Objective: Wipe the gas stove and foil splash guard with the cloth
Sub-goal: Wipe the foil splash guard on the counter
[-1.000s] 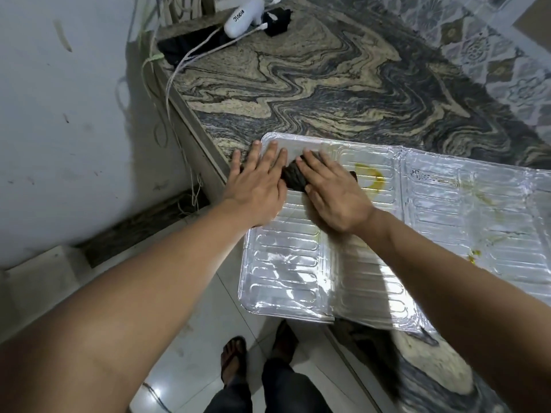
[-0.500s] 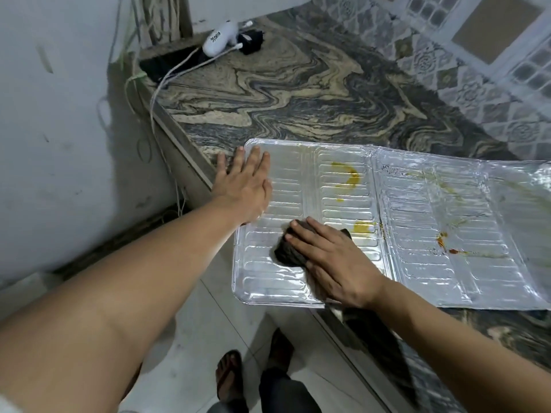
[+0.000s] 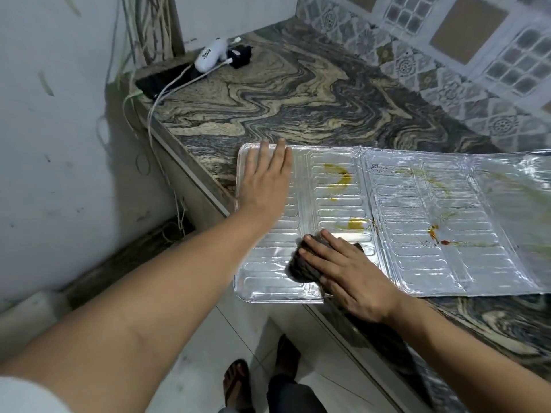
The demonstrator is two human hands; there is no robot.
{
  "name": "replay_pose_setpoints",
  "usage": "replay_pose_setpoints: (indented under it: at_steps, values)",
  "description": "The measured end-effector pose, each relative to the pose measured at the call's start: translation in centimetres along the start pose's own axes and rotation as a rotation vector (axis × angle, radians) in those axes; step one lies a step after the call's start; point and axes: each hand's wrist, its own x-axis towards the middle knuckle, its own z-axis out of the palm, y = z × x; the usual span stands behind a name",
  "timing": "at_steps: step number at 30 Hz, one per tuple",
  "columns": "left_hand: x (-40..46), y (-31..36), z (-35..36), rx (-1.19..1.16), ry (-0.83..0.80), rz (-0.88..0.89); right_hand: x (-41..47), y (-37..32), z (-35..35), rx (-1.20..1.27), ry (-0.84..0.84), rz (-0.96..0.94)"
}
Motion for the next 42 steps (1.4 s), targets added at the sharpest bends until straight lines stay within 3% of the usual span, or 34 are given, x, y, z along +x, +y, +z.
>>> replay_pose_setpoints:
  at_steps: [2,4,8,22,32,42]
  values:
    - [0.4,1.4,0.4,-0.242,-0.099,-0.052,-0.1,0.1,0.0,-0.017,-0.005,0.004]
    - [0.6,2.0,1.6,-0.329,-0.180,-0.029,-0.1,0.3,0.0,-0.044,-0.019,0.015]
    - [0.6,1.5,3.5,-0.203,-0.198,0.028,-0.1,1.1,-0.1,-0.083,-0.052,-0.008]
    - [0.7,1.9,4.6,-0.199,-0.123,0.009,7.5,11.0,-3.5,-0.150,-0.037,0.007]
    - [0.7,2.3,4.0,-0.139,-0.153,-0.009,15.0,15.1,-6.5,-0.111,0.020,0.218]
    - [0.8,2.4,4.2,-0.136,-0.143,-0.032,13.1,13.3,-5.0,-0.049,0.135,0.426]
